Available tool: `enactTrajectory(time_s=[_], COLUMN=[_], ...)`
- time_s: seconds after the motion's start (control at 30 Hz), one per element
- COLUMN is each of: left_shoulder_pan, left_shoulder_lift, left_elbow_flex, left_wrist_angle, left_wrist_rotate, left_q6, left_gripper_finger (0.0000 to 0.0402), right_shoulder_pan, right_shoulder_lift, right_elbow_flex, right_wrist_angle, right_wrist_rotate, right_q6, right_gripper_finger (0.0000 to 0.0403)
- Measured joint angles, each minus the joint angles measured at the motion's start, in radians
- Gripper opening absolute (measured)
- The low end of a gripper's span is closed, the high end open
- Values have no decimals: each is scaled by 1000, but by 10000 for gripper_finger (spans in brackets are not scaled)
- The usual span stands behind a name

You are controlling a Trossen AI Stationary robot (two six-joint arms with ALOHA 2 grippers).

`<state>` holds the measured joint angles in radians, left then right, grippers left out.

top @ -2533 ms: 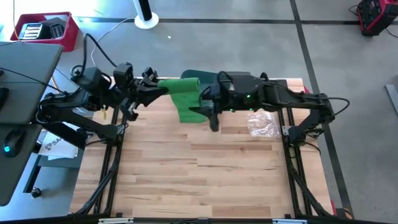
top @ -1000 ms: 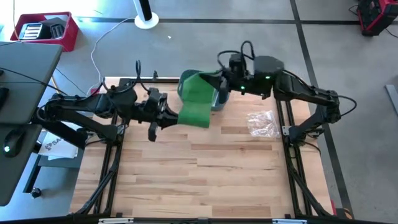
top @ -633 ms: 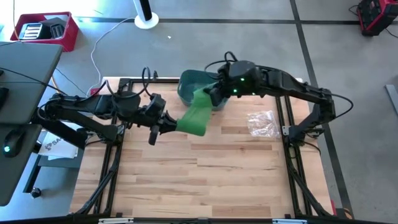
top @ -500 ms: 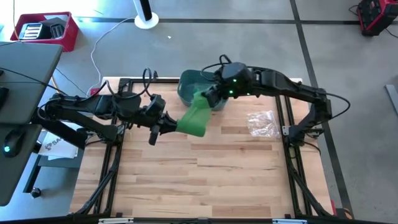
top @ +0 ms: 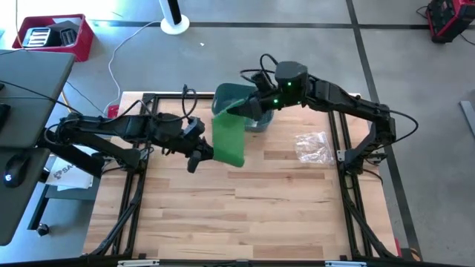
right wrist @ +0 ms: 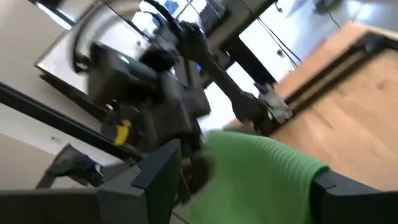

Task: Roll bandage
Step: Roll the green bandage

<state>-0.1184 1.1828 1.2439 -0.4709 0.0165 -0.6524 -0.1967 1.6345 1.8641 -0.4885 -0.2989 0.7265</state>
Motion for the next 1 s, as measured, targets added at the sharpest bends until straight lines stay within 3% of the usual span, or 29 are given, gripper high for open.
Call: enactTrajectory(time_s=[0.07, 0.13, 0.23, 0.37, 0.6, 0.73, 0.83, 1.0], left_shoulder_pan=[0, -4, -16, -16, -15, -16, -15, -12], left_shoulder_lift=[0, 0, 0, -1, -35, -61, -72, -75], left_elbow_flex=[-28, -50, -70, -70, -71, -69, -69, -69], left_wrist_angle=[62, 136, 207, 243, 338, 461, 539, 683], left_wrist_rotate=[53, 91, 98, 80, 53, 62, 65, 65], left_q6=[1, 1, -20, -53, -95, 14, 71, 105], left_gripper_finger=[8, 8, 8, 8, 8, 8, 8, 8], right_shoulder_pan=[0, 0, -7, -11, 64, 163, 247, 340], right_shoulder_lift=[1, 1, 0, 3, -66, -97, -105, -80], right_elbow_flex=[0, 0, 1, -1, -1, -1, -1, -1], right_wrist_angle=[45, 35, -137, -388, -401, -313, -224, -101], right_wrist_rotate=[18, 112, 316, 474, 476, 380, 349, 444], right_q6=[-1, 16, 58, 58, -167, -434, -505, -600], right_gripper_finger=[211, 211, 211, 211, 211, 211, 210, 210])
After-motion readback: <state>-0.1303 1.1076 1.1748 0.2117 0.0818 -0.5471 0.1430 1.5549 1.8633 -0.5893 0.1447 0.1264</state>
